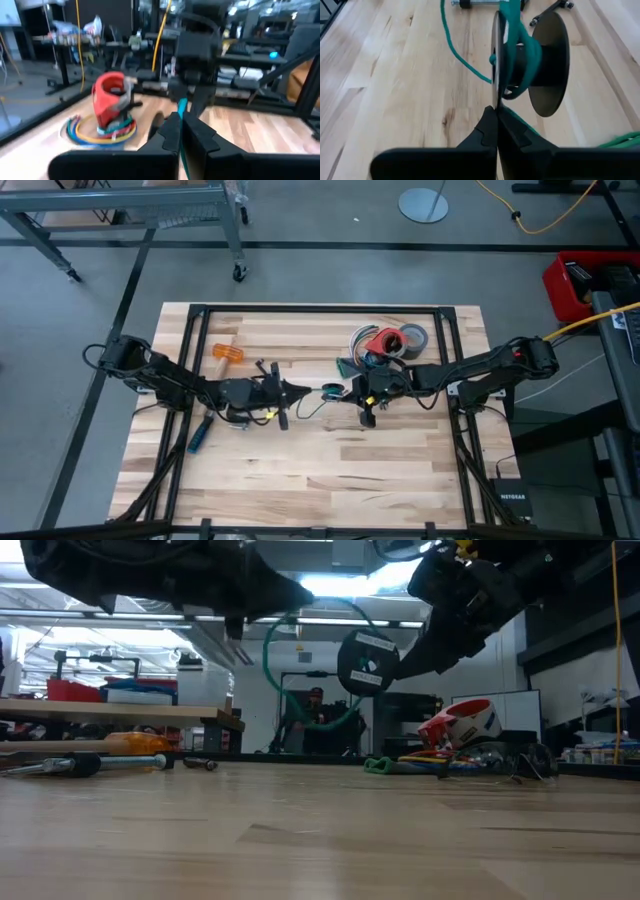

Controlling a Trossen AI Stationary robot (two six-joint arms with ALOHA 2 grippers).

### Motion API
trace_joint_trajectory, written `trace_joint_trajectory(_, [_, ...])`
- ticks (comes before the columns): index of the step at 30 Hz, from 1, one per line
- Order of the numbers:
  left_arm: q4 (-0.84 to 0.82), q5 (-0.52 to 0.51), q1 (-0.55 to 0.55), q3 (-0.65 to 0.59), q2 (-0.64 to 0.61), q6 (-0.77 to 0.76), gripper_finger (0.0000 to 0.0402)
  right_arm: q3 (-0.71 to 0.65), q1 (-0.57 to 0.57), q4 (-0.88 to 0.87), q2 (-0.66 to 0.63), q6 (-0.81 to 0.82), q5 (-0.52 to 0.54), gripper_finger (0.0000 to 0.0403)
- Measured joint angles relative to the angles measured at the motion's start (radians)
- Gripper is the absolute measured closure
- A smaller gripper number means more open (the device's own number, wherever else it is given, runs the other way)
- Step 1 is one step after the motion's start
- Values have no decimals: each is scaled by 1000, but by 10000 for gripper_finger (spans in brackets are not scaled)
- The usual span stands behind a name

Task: Coil cords
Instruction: Uncoil the green wire from the spool

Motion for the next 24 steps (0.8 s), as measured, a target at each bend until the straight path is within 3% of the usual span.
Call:
trace_joint_trajectory(4, [54,1,-2,0,-9,45,401,0,0,-8,0,0,0,402])
trace_joint_trajectory(9, [-28,-1,-18,0,-79,48,401,0,0,-65,0,1,43,402])
trace_joint_trajectory(13, [-205,0,-57,0,-189,53,400,0,0,-88,0,1,80,402])
trace_joint_trajectory(19, [-649,-1,-135,0,-395,-29,400,0,0,-82,0,10,81,402])
trace_joint_trajectory(21, [-770,45,-158,0,-446,-92,400,0,0,-74,0,10,80,402])
trace_joint_trajectory(24, [-826,91,-182,-1,-470,-176,400,0,0,-44,0,11,80,402])
